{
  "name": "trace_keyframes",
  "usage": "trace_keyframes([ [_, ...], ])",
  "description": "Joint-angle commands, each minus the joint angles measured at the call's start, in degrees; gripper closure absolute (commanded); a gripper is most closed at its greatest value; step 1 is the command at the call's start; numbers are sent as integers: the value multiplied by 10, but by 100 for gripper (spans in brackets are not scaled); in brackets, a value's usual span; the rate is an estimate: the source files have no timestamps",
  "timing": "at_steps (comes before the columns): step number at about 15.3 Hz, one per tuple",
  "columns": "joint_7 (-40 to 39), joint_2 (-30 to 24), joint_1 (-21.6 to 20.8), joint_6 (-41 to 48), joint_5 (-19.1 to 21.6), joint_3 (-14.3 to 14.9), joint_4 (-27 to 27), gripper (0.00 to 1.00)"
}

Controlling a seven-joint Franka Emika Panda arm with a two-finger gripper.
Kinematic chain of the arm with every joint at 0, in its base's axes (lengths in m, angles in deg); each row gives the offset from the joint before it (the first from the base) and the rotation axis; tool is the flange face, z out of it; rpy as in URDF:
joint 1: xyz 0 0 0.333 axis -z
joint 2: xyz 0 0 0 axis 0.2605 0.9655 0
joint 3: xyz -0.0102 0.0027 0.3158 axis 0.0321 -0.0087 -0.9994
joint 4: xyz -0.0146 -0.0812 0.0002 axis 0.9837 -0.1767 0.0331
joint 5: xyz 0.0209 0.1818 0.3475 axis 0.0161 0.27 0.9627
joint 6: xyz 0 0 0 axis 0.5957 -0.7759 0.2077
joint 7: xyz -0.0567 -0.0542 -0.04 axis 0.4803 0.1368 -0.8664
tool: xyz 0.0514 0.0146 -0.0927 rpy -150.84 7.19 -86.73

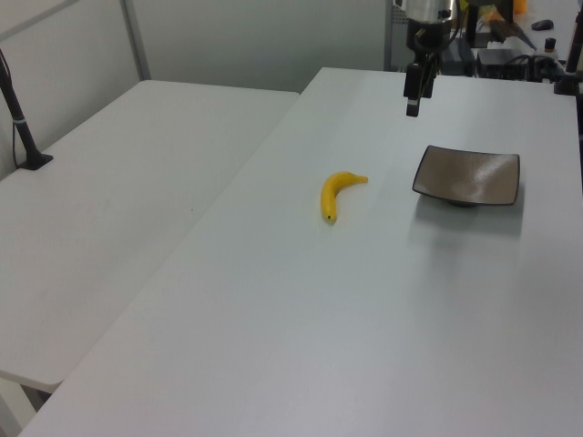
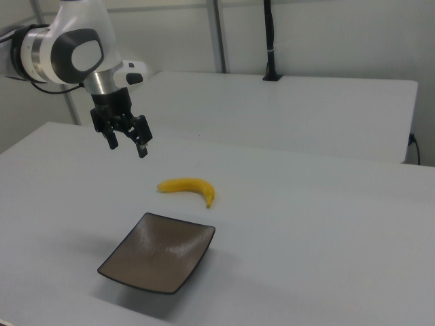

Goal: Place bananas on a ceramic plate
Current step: 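Move the open gripper from above the plate toward the yellow banana, then lower the gripper over the middle of the banana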

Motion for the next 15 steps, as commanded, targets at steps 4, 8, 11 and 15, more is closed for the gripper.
trace_keyframes([
  [4, 143, 19, -26, -13, 5, 7, 6, 0],
  [8, 297, 51, -27, -144, 3, 7, 5, 0],
  [11, 374, 88, -23, -196, -5, 8, -9, 0],
  [15, 436, 137, -22, -298, -10, 12, -11, 0],
])
